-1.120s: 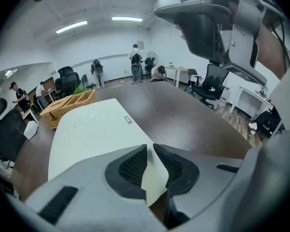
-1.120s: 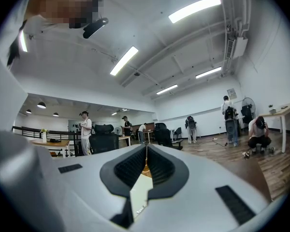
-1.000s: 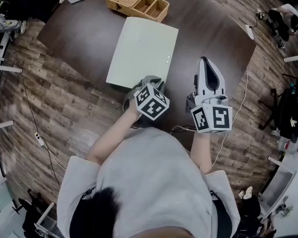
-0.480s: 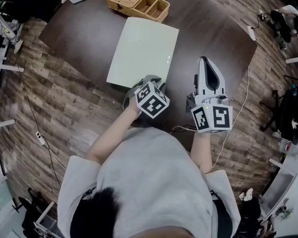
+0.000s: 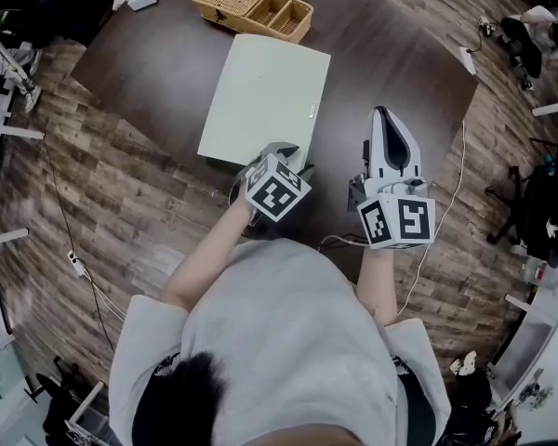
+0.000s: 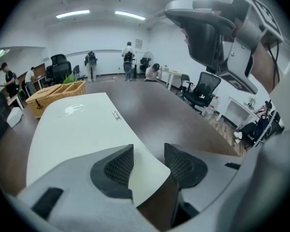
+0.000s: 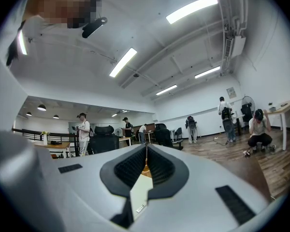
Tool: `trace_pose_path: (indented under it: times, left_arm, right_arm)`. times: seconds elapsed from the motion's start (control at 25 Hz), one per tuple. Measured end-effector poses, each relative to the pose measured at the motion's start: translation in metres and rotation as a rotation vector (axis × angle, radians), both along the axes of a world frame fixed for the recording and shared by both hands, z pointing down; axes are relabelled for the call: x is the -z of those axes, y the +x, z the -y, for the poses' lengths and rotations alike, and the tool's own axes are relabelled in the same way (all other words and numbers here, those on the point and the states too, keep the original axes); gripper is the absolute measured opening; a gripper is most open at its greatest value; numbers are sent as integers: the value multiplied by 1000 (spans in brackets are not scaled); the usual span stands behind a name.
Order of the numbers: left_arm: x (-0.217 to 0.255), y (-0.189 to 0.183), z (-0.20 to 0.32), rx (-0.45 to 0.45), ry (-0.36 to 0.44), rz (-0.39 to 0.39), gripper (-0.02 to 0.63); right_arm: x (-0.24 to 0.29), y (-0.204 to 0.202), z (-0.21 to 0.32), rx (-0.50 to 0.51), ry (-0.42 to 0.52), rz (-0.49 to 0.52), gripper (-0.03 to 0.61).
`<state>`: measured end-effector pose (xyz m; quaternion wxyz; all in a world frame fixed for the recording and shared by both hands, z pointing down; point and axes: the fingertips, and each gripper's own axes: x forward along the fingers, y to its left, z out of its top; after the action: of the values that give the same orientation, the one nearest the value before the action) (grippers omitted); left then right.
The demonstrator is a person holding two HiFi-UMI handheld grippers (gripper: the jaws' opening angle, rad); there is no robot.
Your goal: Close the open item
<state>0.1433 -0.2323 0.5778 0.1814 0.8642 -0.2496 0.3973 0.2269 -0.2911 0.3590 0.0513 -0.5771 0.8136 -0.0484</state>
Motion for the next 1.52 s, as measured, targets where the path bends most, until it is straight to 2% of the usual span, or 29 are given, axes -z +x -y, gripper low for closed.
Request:
trace_pose_path:
  times: [0.08, 0.2, 0.28, 0.32, 0.36, 0.4, 0.56, 0.64, 0.84, 1.04, 1.28, 1.52]
  left_arm:
    - [2, -1, 0, 37, -41, -54, 186]
    - [5, -5, 8, 156, -149, -185, 184]
    - [6, -12, 15, 223, -180, -214, 158]
    - [4, -16, 17, 243, -169, -193, 111]
    - [1, -19, 19, 253, -148, -159, 28]
    - [-1, -21, 20, 253, -126, -124, 9]
    - [-9, -17, 18, 200, -89, -5, 8]
    - [-9, -18, 19, 200, -98, 15, 8]
    - [-2, -19, 19, 224, -88, -64, 9]
    - [12, -23, 24, 216, -4, -86, 9]
    - [51, -31, 31, 255, 74, -201, 9]
    - [97, -59, 32, 297, 179, -287, 9]
  right_arm:
    - [1, 0, -1, 0, 2, -1, 14]
    - [1, 0, -1, -2, 2, -3, 14]
    - [2, 1, 0, -2, 3, -4, 14]
    - [2, 1, -1, -3, 3, -4, 13]
    - [2, 1, -1, -4, 3, -4, 14]
    - [2, 1, -1, -4, 4, -4, 14]
    - [4, 2, -3, -6, 6, -1, 13]
    - [4, 1, -3, -6, 7, 1, 14]
    - [9, -3, -9, -6, 22, -6, 13]
    - [15, -3, -13, -19, 28, -5, 14]
    - [21, -8, -21, -23, 37, -12, 14]
    - [26, -23, -30, -21, 44, -19, 14]
